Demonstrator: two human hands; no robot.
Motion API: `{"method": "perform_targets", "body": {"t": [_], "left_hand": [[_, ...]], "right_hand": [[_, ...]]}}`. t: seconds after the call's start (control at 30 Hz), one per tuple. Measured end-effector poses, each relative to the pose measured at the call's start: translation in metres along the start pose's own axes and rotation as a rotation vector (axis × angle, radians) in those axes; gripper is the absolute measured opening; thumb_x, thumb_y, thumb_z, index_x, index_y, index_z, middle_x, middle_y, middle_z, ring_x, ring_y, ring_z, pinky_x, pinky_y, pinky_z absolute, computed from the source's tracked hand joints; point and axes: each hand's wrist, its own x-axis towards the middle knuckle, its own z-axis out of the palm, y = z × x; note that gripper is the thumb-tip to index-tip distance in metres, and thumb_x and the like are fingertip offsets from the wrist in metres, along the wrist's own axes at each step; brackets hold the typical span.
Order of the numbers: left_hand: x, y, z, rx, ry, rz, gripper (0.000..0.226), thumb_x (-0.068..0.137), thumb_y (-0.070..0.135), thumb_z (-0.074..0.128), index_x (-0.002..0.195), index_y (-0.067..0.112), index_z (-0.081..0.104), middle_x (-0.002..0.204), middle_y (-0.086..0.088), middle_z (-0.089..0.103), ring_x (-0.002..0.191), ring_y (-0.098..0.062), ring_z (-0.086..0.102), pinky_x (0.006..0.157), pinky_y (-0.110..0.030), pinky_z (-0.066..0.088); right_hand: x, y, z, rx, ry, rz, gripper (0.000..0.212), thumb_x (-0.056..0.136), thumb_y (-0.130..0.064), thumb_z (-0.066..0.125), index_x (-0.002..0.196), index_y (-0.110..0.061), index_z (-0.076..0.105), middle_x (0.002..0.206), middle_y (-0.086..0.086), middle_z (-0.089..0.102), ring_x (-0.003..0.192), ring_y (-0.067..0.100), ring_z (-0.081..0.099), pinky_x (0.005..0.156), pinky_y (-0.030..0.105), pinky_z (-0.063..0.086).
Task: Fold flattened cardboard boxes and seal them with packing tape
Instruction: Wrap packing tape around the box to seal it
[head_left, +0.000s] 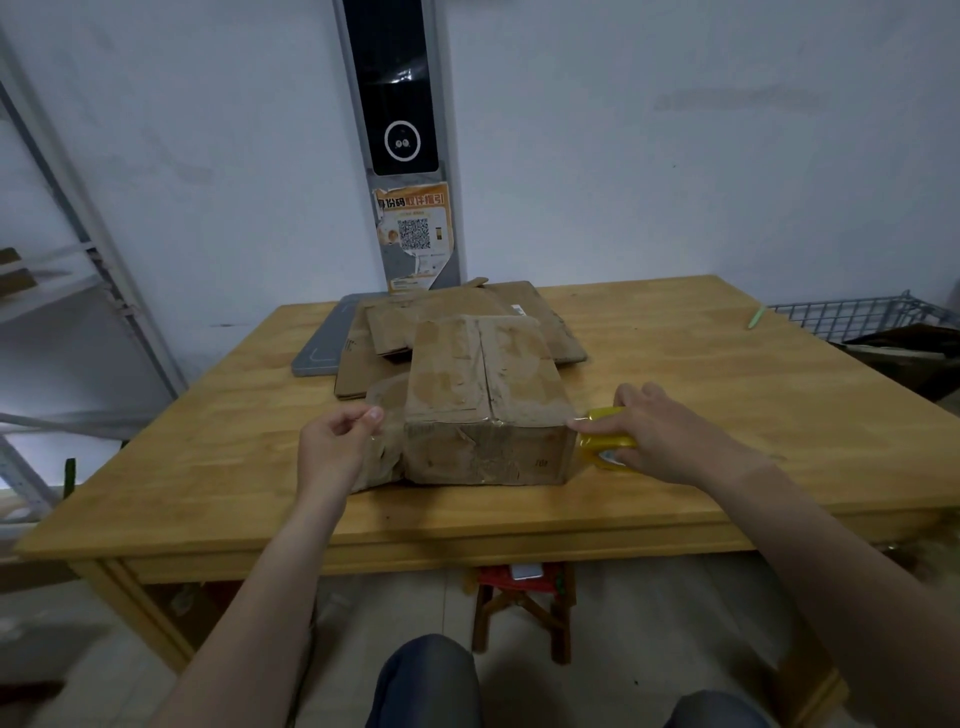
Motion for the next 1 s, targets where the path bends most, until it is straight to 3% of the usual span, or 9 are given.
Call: {"method": "perform_targets", "body": {"t": [0.17, 0.27, 0.43, 0.53, 0.63, 0.73, 0.8, 0.9, 1.0], "left_hand": [[0.006, -0.006, 0.008, -0.016, 0.02, -0.01, 0.009, 0.094, 0.026, 0.071, 0.098, 0.023, 0.078, 0.09, 0.005, 0.077, 0.092, -0.008, 0.068, 0.08, -0.034, 0.055], [0.009, -0.013, 0.013, -0.023, 0.037, -0.029, 0.014, 0.095, 0.029, 0.071, 0.103, 0.021, 0.079, 0.095, 0.005, 0.076, 0.094, -0.006, 0.067, 0.086, -0.038, 0.057], [0.007, -0.025, 0.029, -0.037, 0.028, -0.03, 0.008, 0.098, 0.03, 0.066, 0.1, 0.033, 0.074, 0.099, 0.012, 0.075, 0.099, -0.006, 0.066, 0.089, -0.036, 0.057], [0.003, -0.037, 0.039, 0.044, 0.052, 0.042, 0.02, 0.102, 0.031, 0.06, 0.117, 0.028, 0.073, 0.107, 0.013, 0.071, 0.109, -0.011, 0.065, 0.091, -0.03, 0.053], [0.0, -0.045, 0.042, 0.019, 0.011, 0.013, 0.051, 0.104, 0.038, 0.055, 0.152, 0.022, 0.047, 0.138, 0.003, 0.061, 0.123, -0.014, 0.058, 0.098, -0.03, 0.049], [0.002, -0.049, 0.04, -0.011, -0.034, -0.106, 0.069, 0.101, 0.041, 0.057, 0.16, 0.02, 0.027, 0.151, -0.008, 0.049, 0.135, -0.025, 0.051, 0.106, -0.037, 0.047], [0.005, -0.051, 0.035, 0.021, -0.025, -0.118, 0.067, 0.099, 0.043, 0.061, 0.155, 0.02, 0.033, 0.136, -0.008, 0.057, 0.122, -0.024, 0.059, 0.096, -0.038, 0.054], [0.009, -0.044, 0.03, 0.106, 0.047, -0.03, 0.047, 0.102, 0.032, 0.059, 0.144, 0.016, 0.044, 0.119, -0.003, 0.062, 0.102, -0.016, 0.064, 0.076, -0.028, 0.052], [0.003, -0.027, 0.026, 0.179, 0.124, 0.154, 0.032, 0.106, 0.025, 0.048, 0.137, 0.016, 0.053, 0.123, 0.003, 0.061, 0.114, -0.015, 0.06, 0.09, -0.034, 0.052]], "right_hand": [[0.007, -0.002, -0.002, 0.027, -0.034, 0.035, 0.063, 0.099, -0.034, 0.063, 0.145, -0.065, 0.032, 0.107, -0.005, 0.039, 0.099, 0.017, 0.034, 0.086, 0.033, 0.041], [0.012, -0.004, -0.004, 0.079, -0.069, 0.057, 0.064, 0.098, -0.03, 0.064, 0.144, -0.064, 0.034, 0.104, -0.005, 0.038, 0.098, 0.018, 0.031, 0.086, 0.034, 0.039], [0.017, -0.009, -0.003, 0.099, -0.087, 0.075, 0.064, 0.098, -0.027, 0.064, 0.143, -0.064, 0.036, 0.104, -0.004, 0.038, 0.101, 0.019, 0.033, 0.088, 0.035, 0.04], [0.02, -0.012, 0.0, 0.16, -0.092, 0.079, 0.062, 0.098, -0.029, 0.064, 0.143, -0.063, 0.037, 0.101, -0.007, 0.036, 0.102, 0.017, 0.03, 0.085, 0.033, 0.035], [0.023, -0.016, 0.002, 0.17, -0.087, 0.091, 0.063, 0.099, -0.028, 0.064, 0.145, -0.06, 0.036, 0.099, -0.007, 0.034, 0.1, 0.016, 0.029, 0.084, 0.033, 0.034], [0.025, -0.015, 0.002, 0.133, -0.103, 0.099, 0.063, 0.099, -0.029, 0.063, 0.146, -0.059, 0.034, 0.103, -0.004, 0.035, 0.1, 0.016, 0.028, 0.085, 0.034, 0.034], [0.025, -0.015, 0.001, 0.134, -0.111, 0.107, 0.064, 0.099, -0.03, 0.063, 0.147, -0.06, 0.033, 0.103, -0.004, 0.034, 0.1, 0.016, 0.029, 0.084, 0.034, 0.034], [0.026, -0.018, -0.001, 0.127, -0.114, 0.107, 0.063, 0.099, -0.032, 0.063, 0.146, -0.06, 0.033, 0.103, -0.004, 0.035, 0.1, 0.016, 0.03, 0.084, 0.033, 0.034], [0.028, -0.023, -0.002, 0.123, -0.122, 0.109, 0.063, 0.099, -0.032, 0.063, 0.146, -0.061, 0.032, 0.106, -0.004, 0.036, 0.101, 0.016, 0.03, 0.084, 0.033, 0.035]]}}
